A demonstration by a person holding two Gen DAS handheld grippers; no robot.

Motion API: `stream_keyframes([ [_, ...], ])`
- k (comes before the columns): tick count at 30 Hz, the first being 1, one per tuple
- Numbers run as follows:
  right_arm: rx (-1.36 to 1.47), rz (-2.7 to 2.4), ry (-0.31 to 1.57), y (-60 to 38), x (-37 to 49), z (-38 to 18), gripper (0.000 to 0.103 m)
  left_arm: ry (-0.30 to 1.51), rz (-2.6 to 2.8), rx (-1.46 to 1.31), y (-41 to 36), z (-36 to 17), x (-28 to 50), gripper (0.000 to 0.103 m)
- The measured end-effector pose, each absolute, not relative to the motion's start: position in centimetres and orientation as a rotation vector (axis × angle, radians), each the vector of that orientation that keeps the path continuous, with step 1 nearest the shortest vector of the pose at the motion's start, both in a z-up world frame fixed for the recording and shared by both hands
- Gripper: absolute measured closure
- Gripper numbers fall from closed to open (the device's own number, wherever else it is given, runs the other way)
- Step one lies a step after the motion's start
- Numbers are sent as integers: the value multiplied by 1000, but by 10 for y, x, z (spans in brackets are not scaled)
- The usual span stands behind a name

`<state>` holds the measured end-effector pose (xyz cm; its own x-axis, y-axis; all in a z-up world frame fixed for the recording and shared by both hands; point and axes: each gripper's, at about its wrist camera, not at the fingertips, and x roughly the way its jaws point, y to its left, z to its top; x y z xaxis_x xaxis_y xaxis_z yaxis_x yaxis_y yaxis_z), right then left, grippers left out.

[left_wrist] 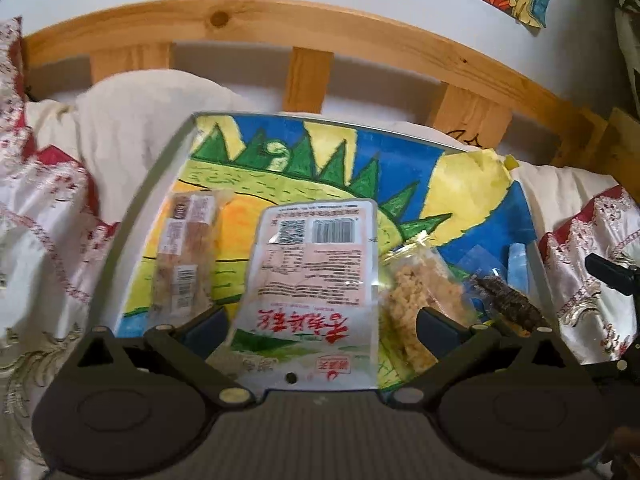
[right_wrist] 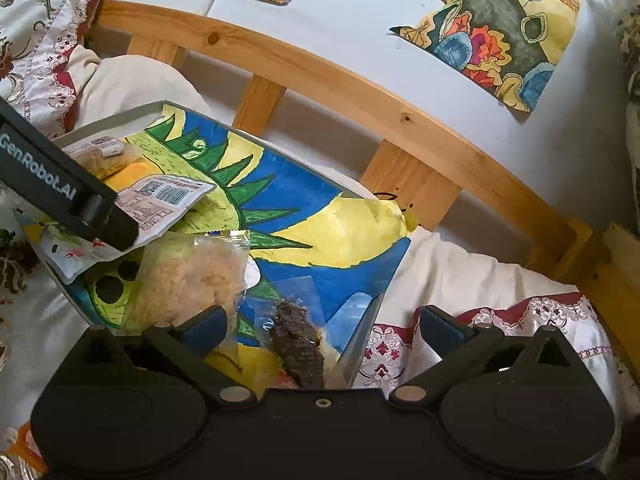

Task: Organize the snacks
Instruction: 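Lower and release the pouch with the left tool while the right tool releases the jerky on the tray, then withdraw both tools from the tray toward the loose snacks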

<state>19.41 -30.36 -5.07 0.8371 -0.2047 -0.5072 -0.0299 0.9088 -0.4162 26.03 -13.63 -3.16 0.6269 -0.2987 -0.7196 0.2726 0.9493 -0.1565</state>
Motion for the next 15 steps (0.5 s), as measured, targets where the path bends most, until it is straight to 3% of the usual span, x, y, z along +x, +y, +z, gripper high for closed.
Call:
stream_keyframes([
  [15, -373, -42, 610, -300, 171, -33, 1, 832, -229, -15, -102, -19, 224, 1],
])
